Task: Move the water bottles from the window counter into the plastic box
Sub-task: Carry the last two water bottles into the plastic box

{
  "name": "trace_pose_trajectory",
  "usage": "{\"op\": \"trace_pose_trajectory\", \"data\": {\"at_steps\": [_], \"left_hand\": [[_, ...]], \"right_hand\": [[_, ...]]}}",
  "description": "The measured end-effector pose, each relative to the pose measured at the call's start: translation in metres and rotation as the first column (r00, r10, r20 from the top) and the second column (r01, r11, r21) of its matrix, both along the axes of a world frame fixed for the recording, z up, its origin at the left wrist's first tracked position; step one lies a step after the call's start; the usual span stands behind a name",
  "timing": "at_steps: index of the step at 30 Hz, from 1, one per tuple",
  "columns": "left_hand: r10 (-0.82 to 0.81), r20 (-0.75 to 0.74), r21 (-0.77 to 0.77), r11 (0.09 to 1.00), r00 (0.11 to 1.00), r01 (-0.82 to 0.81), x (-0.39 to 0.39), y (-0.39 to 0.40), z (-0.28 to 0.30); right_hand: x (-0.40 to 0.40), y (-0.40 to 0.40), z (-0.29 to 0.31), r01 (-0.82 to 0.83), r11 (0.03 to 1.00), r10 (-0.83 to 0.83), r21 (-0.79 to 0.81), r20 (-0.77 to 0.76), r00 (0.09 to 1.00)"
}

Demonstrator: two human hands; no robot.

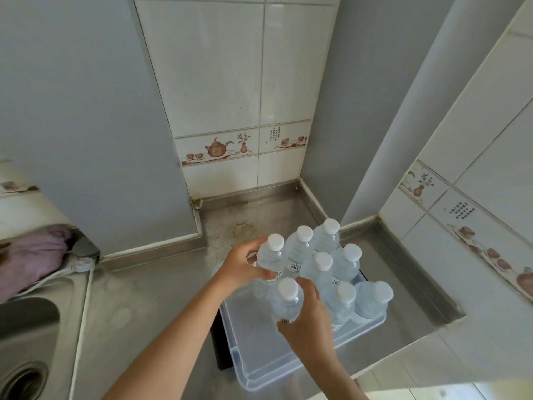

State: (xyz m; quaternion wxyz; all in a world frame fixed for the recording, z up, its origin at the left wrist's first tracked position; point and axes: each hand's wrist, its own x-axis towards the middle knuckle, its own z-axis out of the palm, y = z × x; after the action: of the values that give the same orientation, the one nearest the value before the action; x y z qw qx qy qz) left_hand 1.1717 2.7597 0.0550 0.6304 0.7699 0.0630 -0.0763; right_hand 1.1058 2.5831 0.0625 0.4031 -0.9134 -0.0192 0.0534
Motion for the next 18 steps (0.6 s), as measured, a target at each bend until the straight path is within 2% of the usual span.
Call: {"op": "trace_pose_trajectory", "data": {"at_steps": [7,12,16,18], "left_hand": [[-0.087,0.008,0.112,0.990,0.996,0.085,0.000,0.008,0.002],[-0.127,0.036,0.353,0.929,0.991,0.106,-0.007,0.009,0.009],[-0.050,0.138,0.405,0.914,0.989,-0.011,-0.008,-0.001,0.023],[-0.066,0.171,0.450,0.893,0.983,-0.018,-0.008,-0.005,0.030]], "right_hand": [[0.003,-0.004,-0.008,-0.029,0.999,0.031,0.044,-0.048,0.998],[0.004,-0.009,0.007,-0.115,0.987,0.114,0.109,0.010,0.993],[0.015,-0.013,0.036,-0.265,0.964,0.265,-0.011,0.102,0.959],[0.023,-0.014,0.052,-0.345,0.933,0.357,-0.100,0.149,0.922]]}}
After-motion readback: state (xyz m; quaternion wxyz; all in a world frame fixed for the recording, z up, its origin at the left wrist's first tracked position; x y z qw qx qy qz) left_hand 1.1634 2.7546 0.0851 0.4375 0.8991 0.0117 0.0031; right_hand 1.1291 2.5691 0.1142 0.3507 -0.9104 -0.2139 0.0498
